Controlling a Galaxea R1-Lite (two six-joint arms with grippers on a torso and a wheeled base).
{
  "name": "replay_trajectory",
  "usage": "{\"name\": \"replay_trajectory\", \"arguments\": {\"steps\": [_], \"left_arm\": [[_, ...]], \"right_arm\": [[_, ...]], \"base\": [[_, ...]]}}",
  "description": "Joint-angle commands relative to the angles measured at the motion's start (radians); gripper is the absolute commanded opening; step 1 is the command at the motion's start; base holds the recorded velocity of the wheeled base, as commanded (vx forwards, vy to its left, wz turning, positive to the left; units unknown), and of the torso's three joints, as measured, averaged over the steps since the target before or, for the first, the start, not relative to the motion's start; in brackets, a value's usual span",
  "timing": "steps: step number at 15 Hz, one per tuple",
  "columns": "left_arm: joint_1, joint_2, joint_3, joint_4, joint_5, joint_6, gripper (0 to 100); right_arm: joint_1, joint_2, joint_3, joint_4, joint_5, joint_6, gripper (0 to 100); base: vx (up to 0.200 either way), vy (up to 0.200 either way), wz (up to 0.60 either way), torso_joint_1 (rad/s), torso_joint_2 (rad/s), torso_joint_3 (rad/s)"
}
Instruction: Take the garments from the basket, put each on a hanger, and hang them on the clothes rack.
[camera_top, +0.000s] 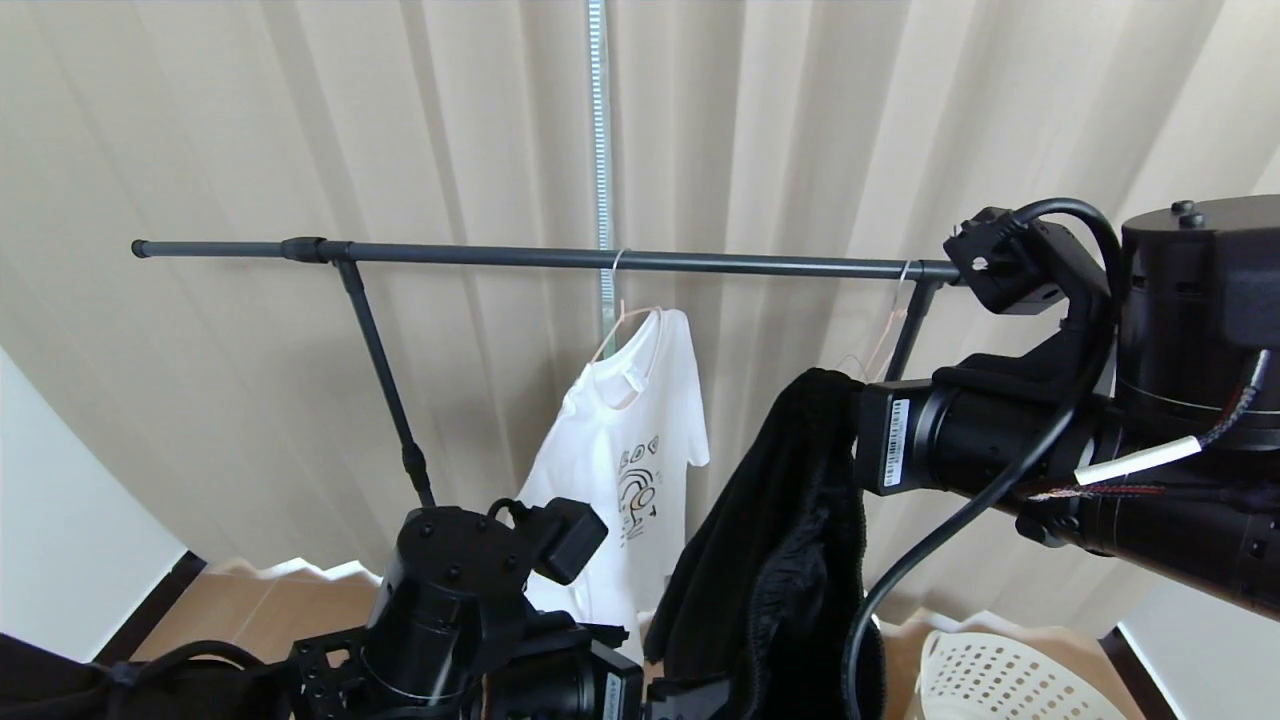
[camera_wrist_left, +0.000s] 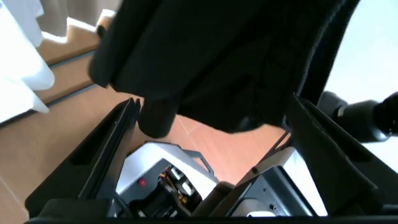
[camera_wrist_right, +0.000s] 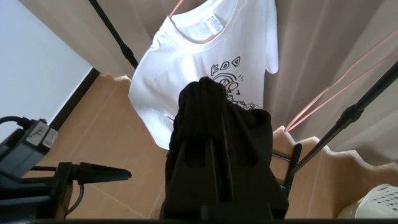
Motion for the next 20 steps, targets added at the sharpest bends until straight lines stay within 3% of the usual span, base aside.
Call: {"name": "replay_trajectory", "arguments": {"steps": [1,2,6,7,9,14,20], "left_arm": [[-0.015,0.039,0.008,-0.028,-0.003,-0.001,100],[-0.061,0.052,-0.017,-0.028,-0.002,-0.001,100],[-0.073,0.11,-0.026,-0.028,0.009,-0.004,100],[-0.075,0.155,-0.077,-0.025,0.087,-0.051,100],[-0.078,0.193,-0.106,-0.024,0.145,-0.059,100],[-0.079,0.242,-0.103,-0.005,0.152,-0.07,100],[-0.091,0.239,-0.081,-0.005,0.155,-0.067,100]], "right_arm": [[0.0,0.001,0.002,0.001,0.001,0.0,0],[0.0,0.002,0.003,0.001,0.001,0.0,0],[0.0,0.005,0.002,0.001,0.001,0.001,0],[0.0,0.021,0.002,-0.003,0.001,0.003,0],[0.0,0.014,0.002,-0.004,0.001,0.005,0],[-0.007,-0.009,-0.007,-0.006,-0.038,0.001,0],[-0.081,-0.01,-0.024,-0.006,-0.053,0.0,0]], "base": [[0.0,0.0,0.0,0.0,0.0,0.0],[0.0,0.0,0.0,0.0,0.0,0.0],[0.0,0.0,0.0,0.0,0.0,0.0],[0.0,0.0,0.0,0.0,0.0,0.0],[0.0,0.0,0.0,0.0,0.0,0.0],[0.0,0.0,0.0,0.0,0.0,0.0],[0.0,0.0,0.0,0.0,0.0,0.0]]}}
